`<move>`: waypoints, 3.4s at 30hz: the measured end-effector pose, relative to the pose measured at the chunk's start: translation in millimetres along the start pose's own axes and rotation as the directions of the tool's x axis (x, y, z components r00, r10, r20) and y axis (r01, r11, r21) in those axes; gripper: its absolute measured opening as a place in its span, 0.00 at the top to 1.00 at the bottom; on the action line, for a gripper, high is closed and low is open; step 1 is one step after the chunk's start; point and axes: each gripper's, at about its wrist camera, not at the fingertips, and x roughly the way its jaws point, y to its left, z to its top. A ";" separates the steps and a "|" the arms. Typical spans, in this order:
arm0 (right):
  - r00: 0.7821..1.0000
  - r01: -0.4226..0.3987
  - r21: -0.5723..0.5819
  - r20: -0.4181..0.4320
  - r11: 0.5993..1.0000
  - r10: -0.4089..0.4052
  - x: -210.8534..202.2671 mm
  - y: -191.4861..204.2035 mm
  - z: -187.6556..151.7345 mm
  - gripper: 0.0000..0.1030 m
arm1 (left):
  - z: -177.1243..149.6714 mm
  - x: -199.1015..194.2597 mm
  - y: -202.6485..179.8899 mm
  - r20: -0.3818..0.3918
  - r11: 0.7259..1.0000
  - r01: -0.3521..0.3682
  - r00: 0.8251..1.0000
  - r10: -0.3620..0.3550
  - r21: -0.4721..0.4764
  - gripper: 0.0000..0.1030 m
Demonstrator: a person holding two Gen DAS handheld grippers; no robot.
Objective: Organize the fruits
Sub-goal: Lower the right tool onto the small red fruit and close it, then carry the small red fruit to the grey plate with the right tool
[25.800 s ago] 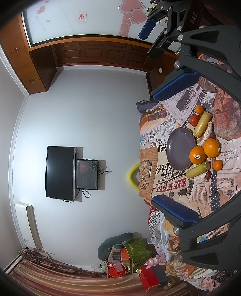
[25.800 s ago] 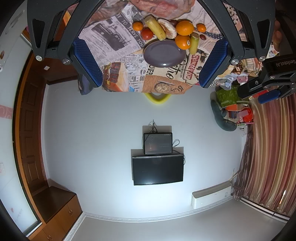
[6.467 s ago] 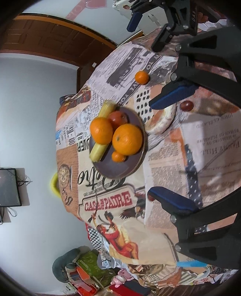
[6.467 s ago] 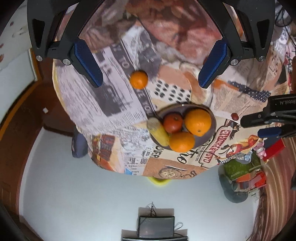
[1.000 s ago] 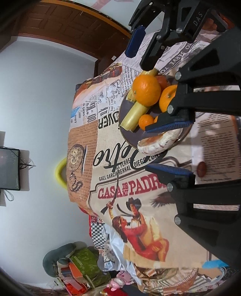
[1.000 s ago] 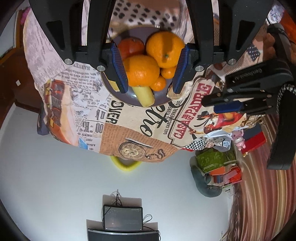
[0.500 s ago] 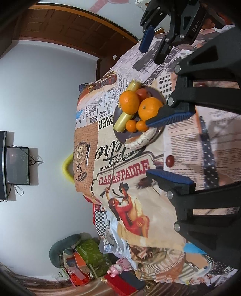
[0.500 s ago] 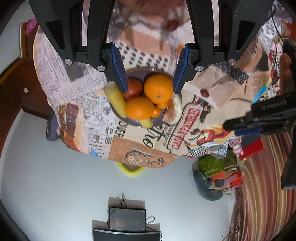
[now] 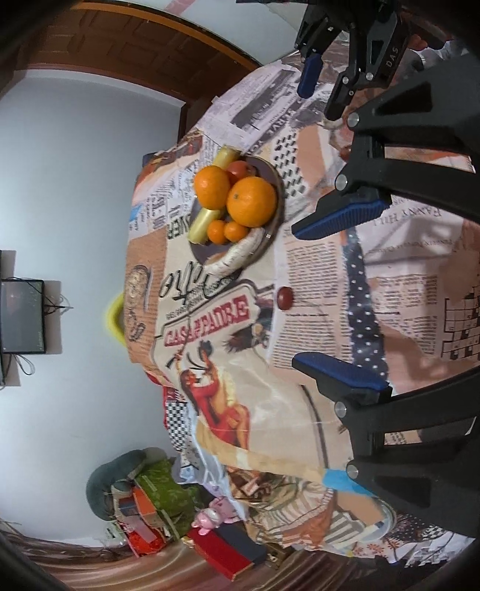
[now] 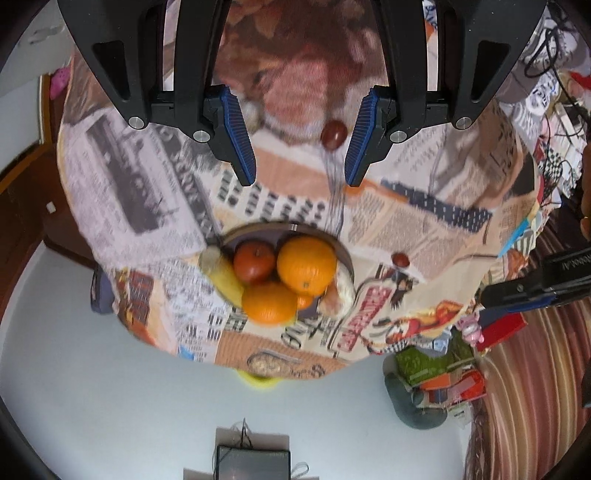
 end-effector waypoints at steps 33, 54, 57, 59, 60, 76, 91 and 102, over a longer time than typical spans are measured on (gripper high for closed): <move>0.999 -0.041 -0.005 -0.028 0.999 0.041 43.9 -2.4 23.1 0.81 | -3.3 105.7 14.3 -0.147 0.999 0.016 0.989 -0.020 -0.029 0.39; 0.999 -0.024 0.057 -0.031 0.998 0.026 73.8 -35.2 35.4 0.81 | 14.0 155.2 14.1 -0.177 0.998 0.057 0.982 -0.062 -0.033 0.73; 0.999 -0.022 0.059 -0.026 0.998 0.024 72.3 -37.6 36.1 0.81 | 15.0 148.1 12.8 -0.168 0.998 0.058 0.984 -0.063 -0.032 0.73; 1.000 -0.019 0.061 -0.019 0.998 0.020 70.0 -39.0 37.2 0.81 | 17.8 142.0 10.7 -0.157 0.998 0.063 0.985 -0.066 -0.027 0.73; 1.000 -0.019 0.062 -0.016 0.998 0.020 69.0 -39.6 37.6 0.81 | 19.6 138.5 8.7 -0.150 0.998 0.066 0.986 -0.068 -0.022 0.73; 0.999 -0.012 0.077 0.037 0.997 0.009 66.8 -55.4 53.0 0.81 | 50.2 121.0 -38.4 -0.072 0.989 0.141 0.988 -0.138 0.046 0.73; 0.999 -0.048 0.037 0.016 0.998 0.048 94.7 -43.1 57.4 0.81 | 67.9 144.0 -60.6 -0.065 0.984 0.172 0.984 -0.169 0.054 0.73; 0.999 -0.054 0.029 0.007 0.998 0.054 101.0 -44.4 55.1 0.81 | 67.6 155.1 -65.9 -0.070 0.985 0.166 0.984 -0.162 0.055 0.69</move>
